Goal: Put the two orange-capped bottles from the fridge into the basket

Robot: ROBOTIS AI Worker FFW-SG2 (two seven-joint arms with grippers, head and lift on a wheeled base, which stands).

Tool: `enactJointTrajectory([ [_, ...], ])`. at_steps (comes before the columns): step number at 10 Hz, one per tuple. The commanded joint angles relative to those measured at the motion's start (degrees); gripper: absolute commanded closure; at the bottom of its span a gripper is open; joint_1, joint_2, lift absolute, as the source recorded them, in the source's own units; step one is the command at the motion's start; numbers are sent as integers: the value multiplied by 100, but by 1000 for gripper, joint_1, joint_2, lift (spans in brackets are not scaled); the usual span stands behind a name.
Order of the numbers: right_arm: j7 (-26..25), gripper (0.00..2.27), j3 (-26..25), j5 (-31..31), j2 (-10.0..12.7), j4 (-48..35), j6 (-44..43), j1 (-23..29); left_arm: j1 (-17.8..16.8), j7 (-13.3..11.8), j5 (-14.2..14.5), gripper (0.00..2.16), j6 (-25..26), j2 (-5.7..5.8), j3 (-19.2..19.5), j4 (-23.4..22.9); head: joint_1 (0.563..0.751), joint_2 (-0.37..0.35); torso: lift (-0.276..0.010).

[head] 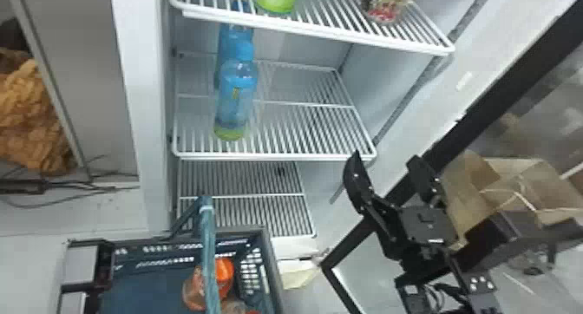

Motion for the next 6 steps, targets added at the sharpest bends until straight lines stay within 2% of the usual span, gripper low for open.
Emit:
enactJointTrajectory([
  [1,9,102,-28,-3,16,232,-260,-25,0,0,-13,1190,0,0,-11,1,695,-350,-235],
  [6,149,105,-28,-37,25,471,-681,-137,14,0,-2,1190,-14,0,-11,1,695,-350,-235],
])
